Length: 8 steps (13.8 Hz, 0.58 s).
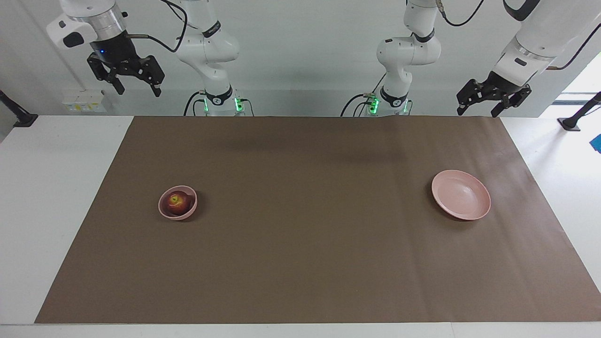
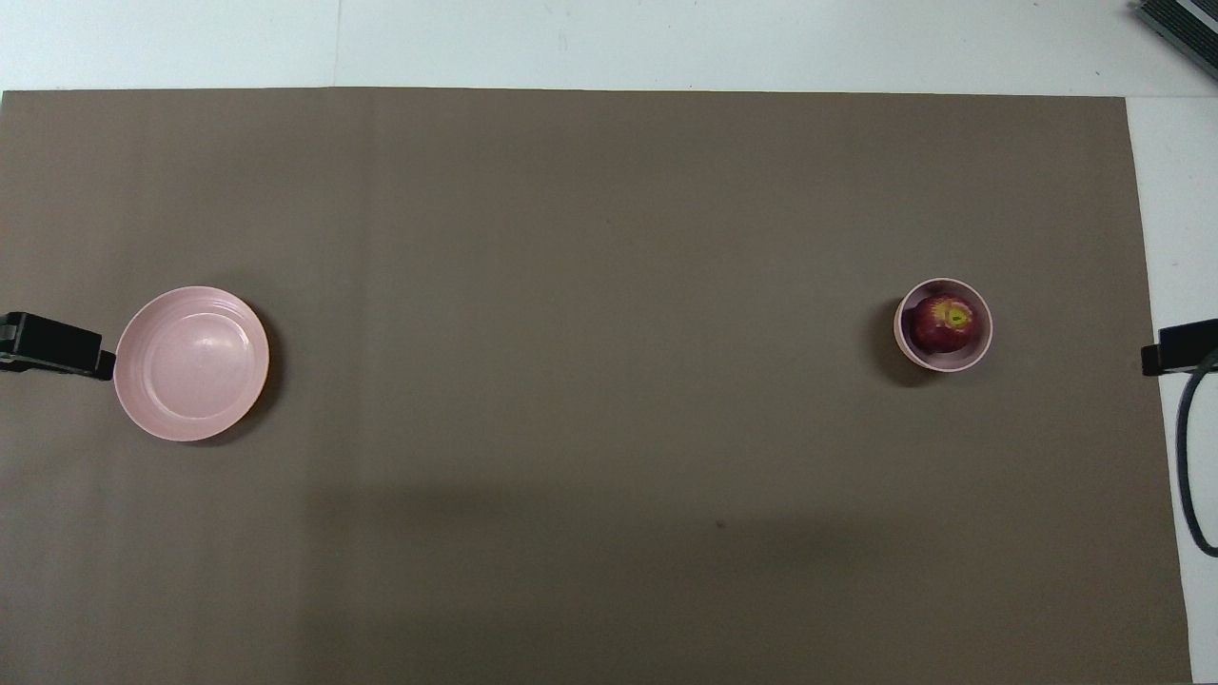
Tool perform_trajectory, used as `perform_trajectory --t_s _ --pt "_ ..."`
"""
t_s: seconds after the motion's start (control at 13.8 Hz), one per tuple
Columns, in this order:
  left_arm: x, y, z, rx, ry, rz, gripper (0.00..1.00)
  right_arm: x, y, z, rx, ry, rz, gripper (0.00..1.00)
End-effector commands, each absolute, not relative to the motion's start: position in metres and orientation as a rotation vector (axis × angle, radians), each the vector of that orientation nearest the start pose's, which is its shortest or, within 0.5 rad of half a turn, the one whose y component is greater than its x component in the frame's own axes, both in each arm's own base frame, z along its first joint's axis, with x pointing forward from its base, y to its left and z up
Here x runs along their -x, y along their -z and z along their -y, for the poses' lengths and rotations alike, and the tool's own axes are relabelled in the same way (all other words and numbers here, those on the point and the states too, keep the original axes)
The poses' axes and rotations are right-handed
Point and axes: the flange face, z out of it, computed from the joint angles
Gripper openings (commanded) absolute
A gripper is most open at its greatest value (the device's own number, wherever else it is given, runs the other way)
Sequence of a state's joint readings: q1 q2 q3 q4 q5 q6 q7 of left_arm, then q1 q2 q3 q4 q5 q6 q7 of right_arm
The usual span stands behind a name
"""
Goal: Move apple from plate to bowl
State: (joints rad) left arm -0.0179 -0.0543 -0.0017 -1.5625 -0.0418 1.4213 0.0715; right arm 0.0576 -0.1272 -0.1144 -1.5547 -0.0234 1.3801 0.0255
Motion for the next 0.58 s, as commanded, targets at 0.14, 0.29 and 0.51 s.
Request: perform_trajectory --t_s 0.14,0.29,0.51 --pt "-0.516 -0.649 0.013 3.171 -0.137 -0.159 1.00 -0.471 -0.667 0.057 3.111 -0.122 -0.122 1.00" --pt "-0.516 -0.649 0.014 3.170 -0.137 -0.159 1.00 -0.471 -0.668 0.060 3.107 -0.109 -0.135 1.00" --pt "-0.516 -0.649 0.013 3.171 -0.137 -0.157 1.00 -0.481 -0.671 0.060 3.113 -0.026 -0.116 1.00"
